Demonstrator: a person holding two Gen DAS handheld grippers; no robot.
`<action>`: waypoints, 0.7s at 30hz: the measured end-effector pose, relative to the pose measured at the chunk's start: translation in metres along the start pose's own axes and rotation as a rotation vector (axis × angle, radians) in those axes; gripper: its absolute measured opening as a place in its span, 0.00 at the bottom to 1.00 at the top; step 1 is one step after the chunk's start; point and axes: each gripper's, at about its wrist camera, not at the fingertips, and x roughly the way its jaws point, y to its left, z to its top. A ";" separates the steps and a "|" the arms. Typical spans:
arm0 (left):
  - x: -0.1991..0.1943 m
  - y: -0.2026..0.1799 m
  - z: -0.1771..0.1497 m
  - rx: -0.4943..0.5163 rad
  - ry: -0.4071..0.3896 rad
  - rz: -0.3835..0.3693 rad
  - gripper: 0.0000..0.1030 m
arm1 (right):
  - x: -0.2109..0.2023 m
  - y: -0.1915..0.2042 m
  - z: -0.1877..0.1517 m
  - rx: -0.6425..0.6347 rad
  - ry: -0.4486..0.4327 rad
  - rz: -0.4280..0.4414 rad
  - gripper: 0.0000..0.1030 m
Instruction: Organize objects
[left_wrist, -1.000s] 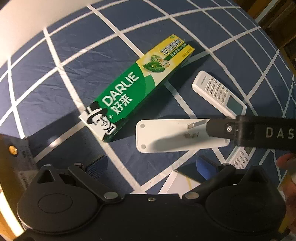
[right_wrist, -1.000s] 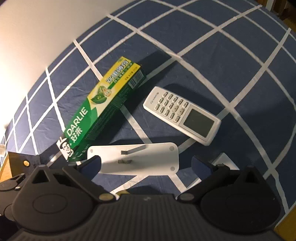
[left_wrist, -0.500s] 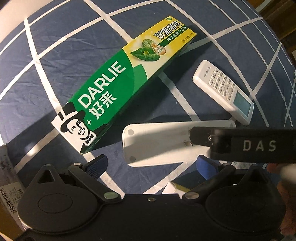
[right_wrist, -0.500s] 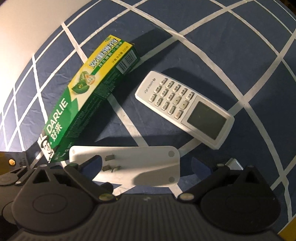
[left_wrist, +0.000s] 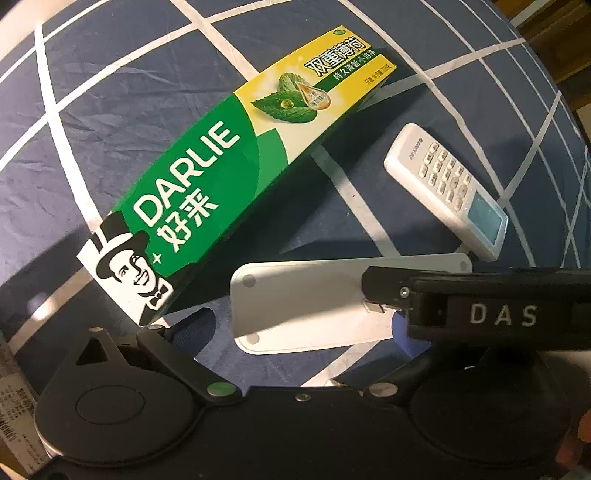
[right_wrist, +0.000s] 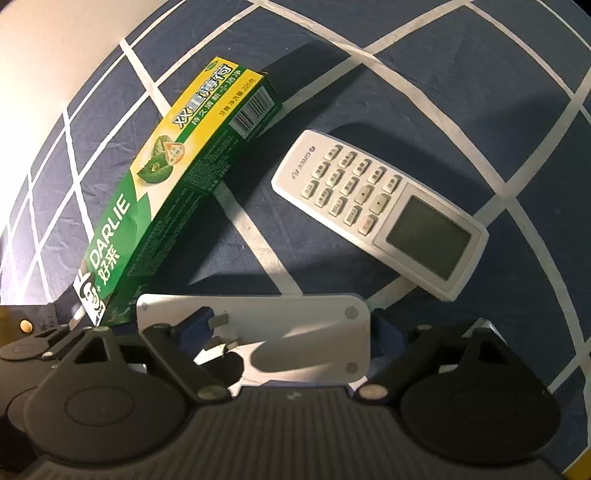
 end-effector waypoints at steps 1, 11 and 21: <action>0.000 0.000 0.001 -0.003 0.000 -0.009 0.96 | 0.000 0.000 0.000 -0.003 0.001 -0.002 0.88; 0.002 0.000 0.002 -0.019 0.019 -0.028 0.89 | -0.002 0.001 0.000 -0.014 -0.004 -0.007 0.87; -0.023 0.001 -0.008 -0.034 -0.028 -0.007 0.89 | -0.022 0.011 -0.005 -0.051 -0.035 0.011 0.87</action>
